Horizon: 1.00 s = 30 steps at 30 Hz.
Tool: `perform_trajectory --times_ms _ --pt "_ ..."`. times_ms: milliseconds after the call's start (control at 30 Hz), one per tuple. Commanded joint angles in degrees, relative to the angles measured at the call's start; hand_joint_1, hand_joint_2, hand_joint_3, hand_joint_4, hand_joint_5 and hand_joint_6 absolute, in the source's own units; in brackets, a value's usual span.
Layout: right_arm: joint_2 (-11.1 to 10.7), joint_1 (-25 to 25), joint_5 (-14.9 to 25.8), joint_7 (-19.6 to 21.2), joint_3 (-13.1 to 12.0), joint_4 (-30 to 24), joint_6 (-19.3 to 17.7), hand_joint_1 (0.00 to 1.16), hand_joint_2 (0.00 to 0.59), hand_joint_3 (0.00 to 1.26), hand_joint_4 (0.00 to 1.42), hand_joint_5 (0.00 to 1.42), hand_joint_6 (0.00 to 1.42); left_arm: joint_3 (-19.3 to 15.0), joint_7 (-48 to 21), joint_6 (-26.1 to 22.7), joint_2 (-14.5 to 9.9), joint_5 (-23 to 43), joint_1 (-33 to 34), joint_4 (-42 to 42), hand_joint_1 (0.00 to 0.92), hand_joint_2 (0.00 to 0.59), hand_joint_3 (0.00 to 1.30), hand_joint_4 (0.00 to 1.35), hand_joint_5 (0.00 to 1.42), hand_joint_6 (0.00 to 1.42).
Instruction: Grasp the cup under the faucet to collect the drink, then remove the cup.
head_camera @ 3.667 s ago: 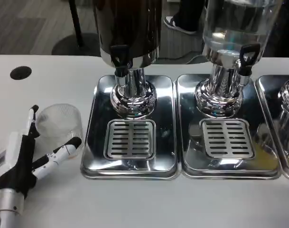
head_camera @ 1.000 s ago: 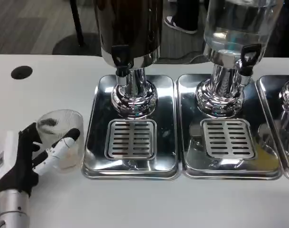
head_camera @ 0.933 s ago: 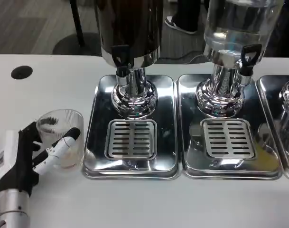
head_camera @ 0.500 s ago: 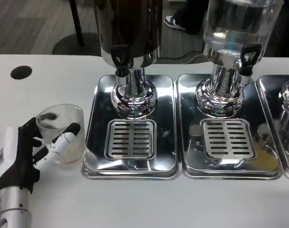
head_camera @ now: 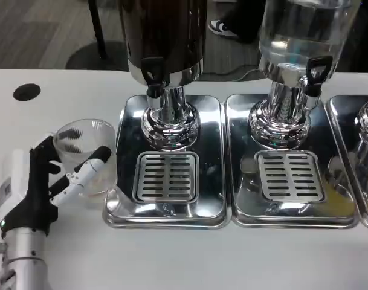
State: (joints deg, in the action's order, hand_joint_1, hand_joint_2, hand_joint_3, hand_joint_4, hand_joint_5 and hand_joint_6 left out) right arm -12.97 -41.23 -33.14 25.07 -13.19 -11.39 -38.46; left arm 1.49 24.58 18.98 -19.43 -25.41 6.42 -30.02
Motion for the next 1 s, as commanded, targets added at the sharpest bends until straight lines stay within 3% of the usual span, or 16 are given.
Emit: perform_trajectory --times_ms 33,1000 --pt "0.17 -0.50 0.66 -0.23 -0.73 0.05 -0.86 0.63 0.491 0.31 0.24 0.15 0.04 1.42 2.04 0.30 0.38 -2.13 2.01 0.43 0.187 0.123 0.43 0.57 0.51 0.60" --pt "0.71 -0.68 1.07 -0.89 -1.13 0.04 -1.24 0.63 0.491 0.31 0.24 0.15 0.04 5.82 12.47 3.63 3.08 -5.73 7.09 -9.52 0.187 0.124 0.44 0.59 0.52 0.61"
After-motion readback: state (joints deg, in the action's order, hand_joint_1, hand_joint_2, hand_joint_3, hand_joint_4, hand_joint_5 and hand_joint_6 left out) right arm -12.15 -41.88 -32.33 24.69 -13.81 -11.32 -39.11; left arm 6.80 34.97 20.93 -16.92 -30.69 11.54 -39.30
